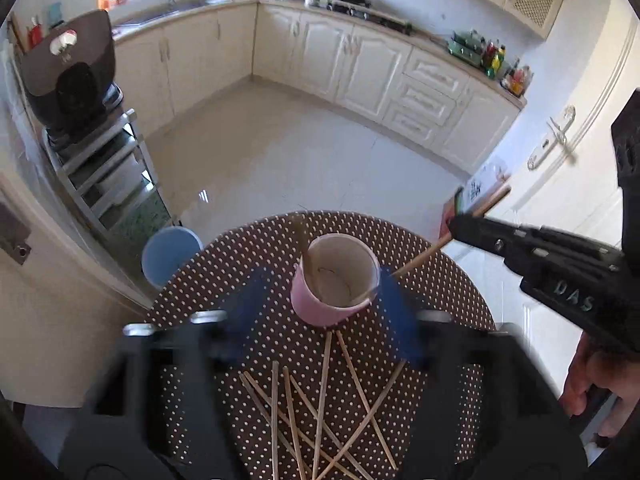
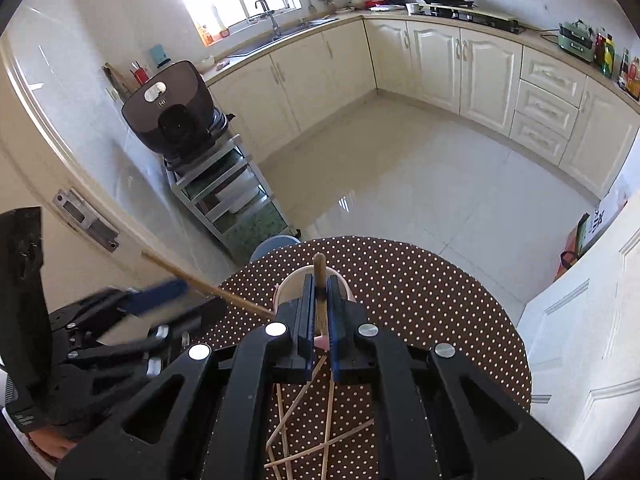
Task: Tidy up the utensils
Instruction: 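Lift both chopsticks over the pink cup and open both tools to drop them in, then lower the left tool and grasp another chopstick from the table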
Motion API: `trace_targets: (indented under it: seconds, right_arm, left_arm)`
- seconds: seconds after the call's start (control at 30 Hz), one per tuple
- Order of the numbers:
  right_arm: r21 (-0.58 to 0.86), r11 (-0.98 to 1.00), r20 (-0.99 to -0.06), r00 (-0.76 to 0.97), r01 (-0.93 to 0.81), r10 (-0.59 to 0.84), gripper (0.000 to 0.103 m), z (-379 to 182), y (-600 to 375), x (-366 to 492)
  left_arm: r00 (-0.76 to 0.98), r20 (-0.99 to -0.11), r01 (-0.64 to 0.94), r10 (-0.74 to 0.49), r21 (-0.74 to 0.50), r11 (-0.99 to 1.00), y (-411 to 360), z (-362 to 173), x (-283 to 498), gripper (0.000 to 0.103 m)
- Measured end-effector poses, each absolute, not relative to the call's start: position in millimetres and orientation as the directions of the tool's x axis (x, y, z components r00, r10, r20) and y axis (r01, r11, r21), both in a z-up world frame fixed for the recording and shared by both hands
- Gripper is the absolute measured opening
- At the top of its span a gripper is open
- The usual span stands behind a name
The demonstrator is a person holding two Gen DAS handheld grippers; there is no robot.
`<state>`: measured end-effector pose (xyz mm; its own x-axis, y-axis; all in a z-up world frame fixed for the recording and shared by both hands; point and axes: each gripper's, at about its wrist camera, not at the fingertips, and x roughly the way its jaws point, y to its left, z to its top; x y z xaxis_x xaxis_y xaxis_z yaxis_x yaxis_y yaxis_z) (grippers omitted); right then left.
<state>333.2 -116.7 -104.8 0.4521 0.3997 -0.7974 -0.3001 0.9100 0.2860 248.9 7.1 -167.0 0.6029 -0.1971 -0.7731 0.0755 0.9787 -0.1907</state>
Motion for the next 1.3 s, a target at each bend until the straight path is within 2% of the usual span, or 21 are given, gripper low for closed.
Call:
trace_targets:
  seconds: [0.37, 0.47, 0.77, 1.03, 1.3]
  right_arm:
    - [0.335, 0.916, -0.794, 0.457, -0.222, 0.402, 0.009, -102.6, -125.4, 318.7]
    - [0.347, 0.917, -0.793, 0.460, -0.198, 0.399, 0.020, -100.9, -129.8, 312.3]
    - [0.371, 0.914, -0.769, 0.498, -0.165, 0.402, 0.031, -93.2, -144.4, 279.8]
    - [0.388, 0.918, -0.821, 0.422, -0.083, 0.385, 0.032, -135.0, -158.0, 263.2]
    - [0.437, 0.899, -0.859, 0.317, 0.042, 0.403, 0.032, -189.9, -176.3, 262.8]
  left_arm:
    - [0.598, -0.778, 0.054, -0.192, -0.200, 0.978, 22.8, -160.9, 228.8, 0.063]
    - [0.596, -0.779, 0.037, -0.196, -0.216, 0.976, 32.0, -162.0, 220.2, 0.064]
    - [0.553, -0.810, -0.035, -0.198, -0.259, 0.965, 75.9, -185.0, 195.6, 0.064]
    - [0.477, -0.857, -0.059, -0.194, -0.252, 0.966, 84.6, -221.8, 189.3, 0.064]
    - [0.358, -0.908, 0.034, -0.218, -0.220, 0.975, 56.3, -273.8, 199.8, 0.064]
